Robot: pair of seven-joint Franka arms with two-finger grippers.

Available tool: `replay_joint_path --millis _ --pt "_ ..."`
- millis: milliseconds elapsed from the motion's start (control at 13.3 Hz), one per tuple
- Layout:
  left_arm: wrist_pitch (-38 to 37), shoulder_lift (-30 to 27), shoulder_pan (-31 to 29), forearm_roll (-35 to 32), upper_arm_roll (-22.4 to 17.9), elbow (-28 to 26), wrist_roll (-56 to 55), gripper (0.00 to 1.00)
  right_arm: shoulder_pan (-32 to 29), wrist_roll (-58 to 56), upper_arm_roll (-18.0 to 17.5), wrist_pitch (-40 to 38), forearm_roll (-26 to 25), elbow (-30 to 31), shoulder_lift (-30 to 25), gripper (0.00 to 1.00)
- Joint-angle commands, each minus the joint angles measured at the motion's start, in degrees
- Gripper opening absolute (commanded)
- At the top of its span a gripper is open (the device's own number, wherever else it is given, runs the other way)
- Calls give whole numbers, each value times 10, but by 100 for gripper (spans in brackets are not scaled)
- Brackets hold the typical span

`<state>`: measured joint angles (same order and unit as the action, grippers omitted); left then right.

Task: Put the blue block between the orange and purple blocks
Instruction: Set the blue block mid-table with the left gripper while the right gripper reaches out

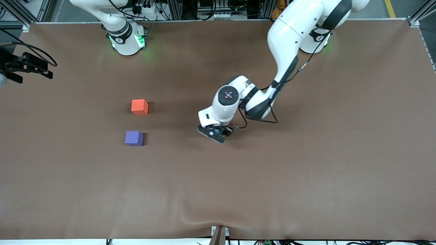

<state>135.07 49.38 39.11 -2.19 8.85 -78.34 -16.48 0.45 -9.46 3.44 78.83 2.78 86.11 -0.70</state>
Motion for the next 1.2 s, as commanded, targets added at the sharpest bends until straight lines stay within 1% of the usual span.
replay_joint_path --millis 0,150,225,300,375,525,600,675,825,900,975,1050,1125 --pt "-10 22 39 -4 -17 44 -33 0 4 -1 4 -4 6 -14 18 100" --pt "-9 28 57 -4 -22 50 -57 0 10 -3 3 -3 7 -15 40 100" --pt "-9 28 62 -5 -22 49 -80 23 19 -2 3 -3 5 -18 49 100" --pt "-9 28 75 -8 -23 44 -99 54 19 -3 4 -2 3 -21 56 100" --pt "-9 27 88 -10 -29 44 -109 100 17 -3 4 3 4 -23 71 100" --pt "-14 10 92 -10 -38 44 -148 100 21 -4 3 34 6 -23 119 100" --pt "-25 -5 88 -10 -40 44 -151 100 23 -5 3 47 5 -23 133 100" --pt "-52 -25 84 -10 -51 44 -150 100 30 -5 2 68 3 -21 134 100" --pt "-120 -90 80 -12 -101 41 -144 100 51 4 2 81 9 -14 157 100" --pt "-176 -117 70 -12 -123 31 -144 100 52 17 2 106 25 -1 163 100" --pt "-223 -145 55 -12 -138 31 -143 100 57 58 2 138 55 32 161 100" --pt "-254 -173 30 -12 -142 31 -140 100 66 119 1 158 81 51 161 100" --pt "-282 -199 2 -12 -142 32 -134 100 88 172 1 161 88 56 162 100"
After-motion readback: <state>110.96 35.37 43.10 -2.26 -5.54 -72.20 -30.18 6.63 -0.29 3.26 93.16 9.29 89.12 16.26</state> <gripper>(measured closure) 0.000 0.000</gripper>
